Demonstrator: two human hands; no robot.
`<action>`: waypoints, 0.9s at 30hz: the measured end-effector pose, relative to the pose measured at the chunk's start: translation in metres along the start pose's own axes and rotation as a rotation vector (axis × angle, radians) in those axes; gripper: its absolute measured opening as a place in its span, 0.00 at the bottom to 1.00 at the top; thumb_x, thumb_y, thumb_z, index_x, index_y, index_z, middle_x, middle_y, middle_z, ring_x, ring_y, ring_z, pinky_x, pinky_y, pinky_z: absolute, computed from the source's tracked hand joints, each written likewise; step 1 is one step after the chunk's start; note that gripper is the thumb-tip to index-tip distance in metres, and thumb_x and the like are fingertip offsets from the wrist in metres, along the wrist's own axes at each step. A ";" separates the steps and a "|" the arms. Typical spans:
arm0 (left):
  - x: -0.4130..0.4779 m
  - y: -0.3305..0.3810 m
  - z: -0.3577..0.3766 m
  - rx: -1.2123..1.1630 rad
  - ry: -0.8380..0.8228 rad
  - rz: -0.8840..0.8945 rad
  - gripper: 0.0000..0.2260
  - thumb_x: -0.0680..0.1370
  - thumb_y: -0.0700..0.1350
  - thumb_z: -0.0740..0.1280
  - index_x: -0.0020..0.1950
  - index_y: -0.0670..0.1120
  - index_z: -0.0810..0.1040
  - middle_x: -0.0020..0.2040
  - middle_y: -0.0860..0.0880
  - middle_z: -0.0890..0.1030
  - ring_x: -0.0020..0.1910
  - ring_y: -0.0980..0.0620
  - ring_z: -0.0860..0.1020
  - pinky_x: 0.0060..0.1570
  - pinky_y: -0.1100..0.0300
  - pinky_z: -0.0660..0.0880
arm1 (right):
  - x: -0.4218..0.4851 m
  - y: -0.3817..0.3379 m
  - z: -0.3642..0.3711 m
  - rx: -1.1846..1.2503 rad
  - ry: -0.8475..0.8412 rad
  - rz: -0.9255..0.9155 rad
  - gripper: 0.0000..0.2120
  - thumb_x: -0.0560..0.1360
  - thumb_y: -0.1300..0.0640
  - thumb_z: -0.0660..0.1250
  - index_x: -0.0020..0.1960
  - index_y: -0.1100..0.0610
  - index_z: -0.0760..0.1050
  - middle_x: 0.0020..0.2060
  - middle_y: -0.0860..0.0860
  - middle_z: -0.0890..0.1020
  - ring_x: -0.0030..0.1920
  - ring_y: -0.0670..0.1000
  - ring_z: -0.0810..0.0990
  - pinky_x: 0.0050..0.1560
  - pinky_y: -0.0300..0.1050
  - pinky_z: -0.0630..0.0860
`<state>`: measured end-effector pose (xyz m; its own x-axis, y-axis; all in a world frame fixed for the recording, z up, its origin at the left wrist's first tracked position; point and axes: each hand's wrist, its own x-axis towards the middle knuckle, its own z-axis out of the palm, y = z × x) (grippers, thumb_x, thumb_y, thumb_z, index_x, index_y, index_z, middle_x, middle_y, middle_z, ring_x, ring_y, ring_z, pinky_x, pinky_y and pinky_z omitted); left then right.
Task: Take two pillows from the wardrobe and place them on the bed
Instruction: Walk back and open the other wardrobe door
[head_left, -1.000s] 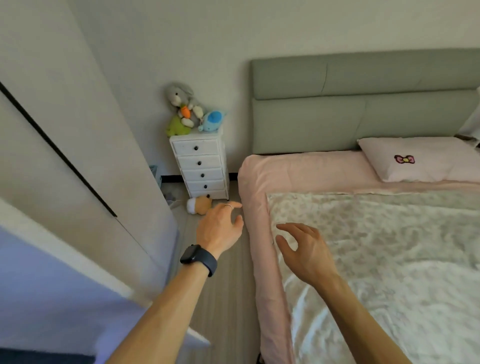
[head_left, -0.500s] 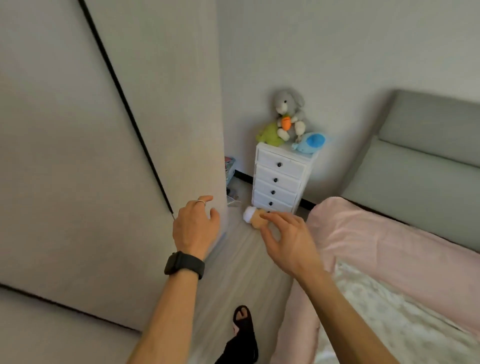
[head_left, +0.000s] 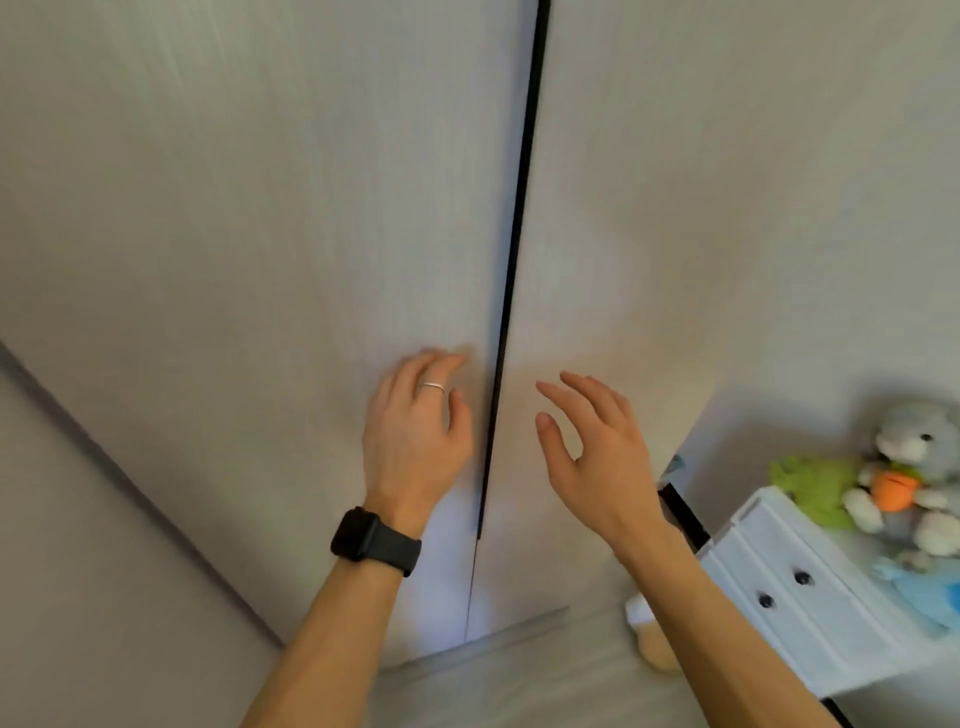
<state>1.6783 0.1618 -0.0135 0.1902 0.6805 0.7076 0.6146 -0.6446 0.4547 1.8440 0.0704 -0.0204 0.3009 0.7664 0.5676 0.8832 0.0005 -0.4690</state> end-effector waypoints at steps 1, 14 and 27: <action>0.013 0.005 0.000 0.012 0.053 0.047 0.17 0.75 0.39 0.67 0.64 0.48 0.79 0.61 0.48 0.80 0.58 0.47 0.75 0.55 0.50 0.76 | 0.016 0.001 -0.002 0.015 0.041 -0.055 0.16 0.79 0.55 0.68 0.66 0.54 0.79 0.68 0.55 0.77 0.70 0.60 0.72 0.65 0.61 0.72; 0.199 0.113 -0.032 0.317 0.398 0.262 0.27 0.79 0.53 0.63 0.78 0.52 0.65 0.80 0.45 0.59 0.80 0.47 0.54 0.75 0.39 0.54 | 0.224 -0.016 -0.100 0.100 0.570 -0.541 0.17 0.78 0.52 0.67 0.65 0.54 0.79 0.71 0.58 0.73 0.74 0.62 0.67 0.70 0.60 0.66; 0.225 0.122 -0.022 0.404 0.494 0.123 0.28 0.82 0.50 0.53 0.81 0.49 0.50 0.82 0.53 0.51 0.81 0.52 0.49 0.77 0.41 0.47 | 0.286 -0.014 -0.084 -0.217 0.668 -0.616 0.32 0.80 0.39 0.55 0.81 0.46 0.54 0.81 0.55 0.54 0.81 0.58 0.52 0.77 0.65 0.49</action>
<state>1.7795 0.2285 0.2136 -0.0378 0.3076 0.9508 0.8687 -0.4601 0.1833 1.9478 0.2360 0.2053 -0.1574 0.1421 0.9773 0.9835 0.1125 0.1420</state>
